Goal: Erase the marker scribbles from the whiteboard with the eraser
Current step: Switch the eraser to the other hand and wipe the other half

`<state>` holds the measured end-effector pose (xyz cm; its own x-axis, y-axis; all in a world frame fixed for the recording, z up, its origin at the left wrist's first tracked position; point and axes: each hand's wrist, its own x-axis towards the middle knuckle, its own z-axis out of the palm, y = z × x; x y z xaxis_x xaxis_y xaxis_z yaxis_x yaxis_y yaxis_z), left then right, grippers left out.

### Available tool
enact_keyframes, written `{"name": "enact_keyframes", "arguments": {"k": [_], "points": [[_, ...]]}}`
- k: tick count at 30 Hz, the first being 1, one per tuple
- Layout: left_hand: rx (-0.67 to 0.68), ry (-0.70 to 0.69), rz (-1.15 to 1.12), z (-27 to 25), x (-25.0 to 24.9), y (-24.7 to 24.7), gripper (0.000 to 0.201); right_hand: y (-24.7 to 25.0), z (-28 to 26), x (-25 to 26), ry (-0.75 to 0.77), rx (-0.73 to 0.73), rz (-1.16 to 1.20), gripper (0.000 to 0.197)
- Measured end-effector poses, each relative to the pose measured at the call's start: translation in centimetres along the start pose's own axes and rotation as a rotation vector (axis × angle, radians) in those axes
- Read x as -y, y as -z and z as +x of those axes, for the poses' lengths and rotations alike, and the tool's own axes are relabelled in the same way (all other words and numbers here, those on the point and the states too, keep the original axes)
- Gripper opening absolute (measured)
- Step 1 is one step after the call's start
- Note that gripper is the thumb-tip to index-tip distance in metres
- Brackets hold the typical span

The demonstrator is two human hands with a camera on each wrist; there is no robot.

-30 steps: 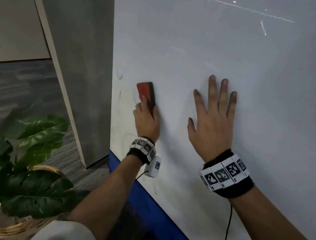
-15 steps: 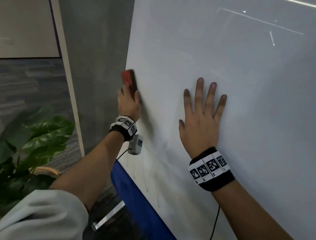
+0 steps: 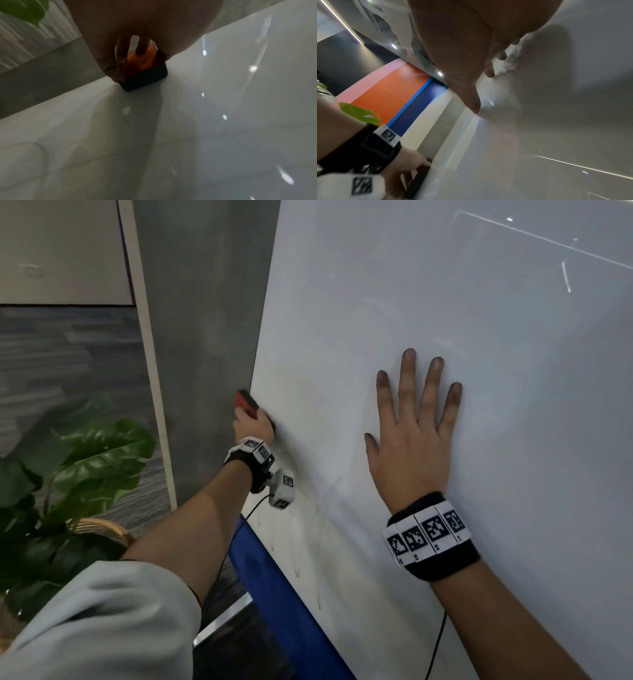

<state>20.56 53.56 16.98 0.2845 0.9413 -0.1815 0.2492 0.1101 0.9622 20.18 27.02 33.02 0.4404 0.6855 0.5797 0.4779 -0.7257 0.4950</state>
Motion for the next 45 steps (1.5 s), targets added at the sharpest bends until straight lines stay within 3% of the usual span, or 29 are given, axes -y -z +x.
{"name": "enact_keyframes", "arguments": {"k": [2,7,10,12,15,18,20,22,25,27,29,31,34,36,38,42,45], "points": [[-0.018,-0.095,-0.033,-0.5,-2.1,0.6,0.050,0.0,0.0,0.0,0.004,-0.001,0.002,0.088],[-0.076,-0.637,-0.209,-5.3,-8.6,0.8,0.047,0.2,0.0,0.4,-0.020,0.005,0.029,0.088],[-0.063,-0.770,-0.163,-5.8,-7.6,0.8,0.047,0.1,-0.2,0.3,-0.008,-0.002,0.029,0.087],[-0.069,-0.703,-0.126,-4.4,-4.8,0.6,0.049,0.0,-0.4,0.1,-0.001,-0.004,0.022,0.087],[-0.019,-0.377,-0.013,-2.6,2.3,-0.1,0.051,-0.3,-0.5,0.2,-0.006,-0.002,0.011,0.087],[0.151,-0.035,0.152,-3.3,9.5,-0.5,0.055,-0.3,-0.8,0.4,-0.013,-0.007,0.018,0.086],[0.168,0.046,0.156,-4.5,11.1,-1.1,0.052,-0.4,-0.9,0.4,-0.009,-0.015,0.016,0.086],[0.110,-0.029,0.067,-5.3,9.4,-1.8,0.044,-0.5,-0.8,0.5,-0.015,-0.025,0.005,0.086],[-0.013,-0.284,-0.074,-6.7,4.6,-1.6,0.042,-0.6,-0.9,0.9,-0.036,-0.034,0.016,0.086],[-0.044,-0.477,-0.106,-7.5,1.9,-1.2,0.042,-0.6,-0.8,1.2,-0.062,-0.055,0.042,0.086],[-0.053,-0.557,-0.105,-7.7,1.3,-1.2,0.046,-0.8,-0.9,1.4,-0.070,-0.063,0.050,0.085],[-0.056,-0.521,-0.079,-6.9,3.4,-1.8,0.051,-1.0,-1.3,1.5,-0.059,-0.070,0.040,0.085],[-0.065,-0.284,-0.117,-5.7,6.9,-2.4,0.058,-1.5,-2.4,0.6,-0.006,-0.062,0.049,0.082],[-0.063,-0.180,-0.029,-6.4,7.1,-2.7,0.053,-1.7,-3.0,-0.3,0.042,-0.054,0.056,0.080],[-0.084,-0.234,-0.013,-9.0,6.0,-3.2,0.049,-1.7,-3.2,-0.8,0.072,-0.050,0.032,0.079],[-0.040,-0.532,-0.146,-18.3,6.1,-5.3,0.053,-1.4,-3.4,-0.7,0.084,-0.042,0.035,0.080],[0.037,-0.518,-0.143,-20.8,9.0,-6.1,0.056,-1.5,-3.9,-0.9,0.069,-0.052,0.030,0.081]]}}
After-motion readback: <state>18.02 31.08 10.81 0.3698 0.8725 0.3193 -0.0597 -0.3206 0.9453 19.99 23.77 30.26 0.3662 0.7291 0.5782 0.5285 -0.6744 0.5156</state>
